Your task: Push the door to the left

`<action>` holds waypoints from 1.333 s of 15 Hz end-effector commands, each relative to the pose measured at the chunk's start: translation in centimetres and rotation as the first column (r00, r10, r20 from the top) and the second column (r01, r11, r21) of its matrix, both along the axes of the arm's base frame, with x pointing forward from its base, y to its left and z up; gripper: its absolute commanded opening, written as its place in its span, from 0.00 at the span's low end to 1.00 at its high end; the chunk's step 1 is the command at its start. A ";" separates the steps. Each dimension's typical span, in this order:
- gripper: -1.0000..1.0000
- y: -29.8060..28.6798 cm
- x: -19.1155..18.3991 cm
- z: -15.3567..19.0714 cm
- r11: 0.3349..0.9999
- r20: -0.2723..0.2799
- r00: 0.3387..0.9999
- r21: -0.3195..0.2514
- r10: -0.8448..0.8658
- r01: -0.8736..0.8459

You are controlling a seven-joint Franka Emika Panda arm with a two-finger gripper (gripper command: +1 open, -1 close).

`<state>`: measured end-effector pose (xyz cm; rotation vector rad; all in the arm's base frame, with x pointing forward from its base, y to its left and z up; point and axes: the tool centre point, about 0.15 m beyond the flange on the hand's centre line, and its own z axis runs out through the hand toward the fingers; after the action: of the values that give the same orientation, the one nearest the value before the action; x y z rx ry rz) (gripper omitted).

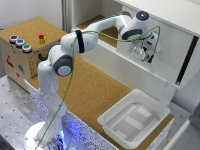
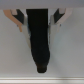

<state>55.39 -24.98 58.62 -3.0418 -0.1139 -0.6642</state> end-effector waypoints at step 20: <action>0.00 24.0 1.4 -0.8 0.977 -0.010 0.978 -0.040 0.208 -0.208</action>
<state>55.02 -7.96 58.64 -2.9529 -0.4951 -0.5752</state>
